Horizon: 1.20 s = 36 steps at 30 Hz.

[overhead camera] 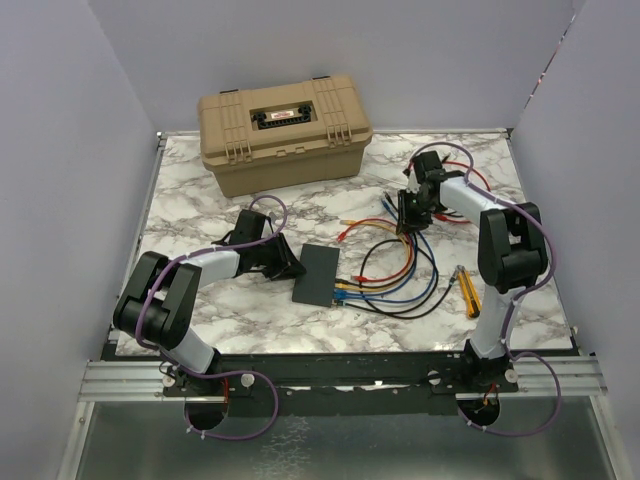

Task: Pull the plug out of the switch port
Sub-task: Pick up the connector from the center of the board.

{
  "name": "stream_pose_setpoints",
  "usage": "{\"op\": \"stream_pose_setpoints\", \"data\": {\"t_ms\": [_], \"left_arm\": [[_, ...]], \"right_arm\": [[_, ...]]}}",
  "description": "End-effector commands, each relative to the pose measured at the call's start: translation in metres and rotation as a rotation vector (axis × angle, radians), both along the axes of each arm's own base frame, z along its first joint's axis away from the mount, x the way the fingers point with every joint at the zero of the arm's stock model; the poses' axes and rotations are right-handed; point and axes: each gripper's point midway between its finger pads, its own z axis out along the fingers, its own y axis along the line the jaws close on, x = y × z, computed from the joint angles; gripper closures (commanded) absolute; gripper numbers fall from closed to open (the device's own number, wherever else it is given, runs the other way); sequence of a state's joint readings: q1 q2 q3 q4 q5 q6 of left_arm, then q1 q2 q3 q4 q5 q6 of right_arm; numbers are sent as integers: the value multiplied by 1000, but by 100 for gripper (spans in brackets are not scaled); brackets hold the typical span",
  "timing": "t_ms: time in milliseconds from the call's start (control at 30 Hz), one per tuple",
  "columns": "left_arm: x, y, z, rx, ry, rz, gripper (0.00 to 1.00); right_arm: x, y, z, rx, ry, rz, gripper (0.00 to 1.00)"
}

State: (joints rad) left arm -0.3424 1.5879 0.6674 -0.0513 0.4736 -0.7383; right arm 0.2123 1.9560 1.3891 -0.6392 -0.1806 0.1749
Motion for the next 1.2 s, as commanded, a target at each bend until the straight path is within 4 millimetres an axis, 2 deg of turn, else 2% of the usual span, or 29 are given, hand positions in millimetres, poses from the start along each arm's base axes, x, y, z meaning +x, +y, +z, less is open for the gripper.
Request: {"op": "stream_pose_setpoints", "data": {"t_ms": [0,67,200,400,733,867,1167], "left_arm": [[-48,58,-73,328,195,35,100],[-48,58,-73,326,197,34,100],[-47,57,-72,324,195,33,100],[-48,58,-73,325,197,34,100],[-48,57,-73,323,201,32,100],[-48,57,-73,324,199,30,100],[-43,56,-71,320,190,36,100]], "right_arm": [[-6,1,-13,-1,27,19,67],[-6,-1,-15,-12,25,14,67],[-5,-1,-12,-10,13,14,80],[-4,1,6,7,-18,17,91],[-6,-1,47,14,-95,13,92],[-2,3,66,39,-128,10,100],[5,11,104,117,-207,-25,100]]}}
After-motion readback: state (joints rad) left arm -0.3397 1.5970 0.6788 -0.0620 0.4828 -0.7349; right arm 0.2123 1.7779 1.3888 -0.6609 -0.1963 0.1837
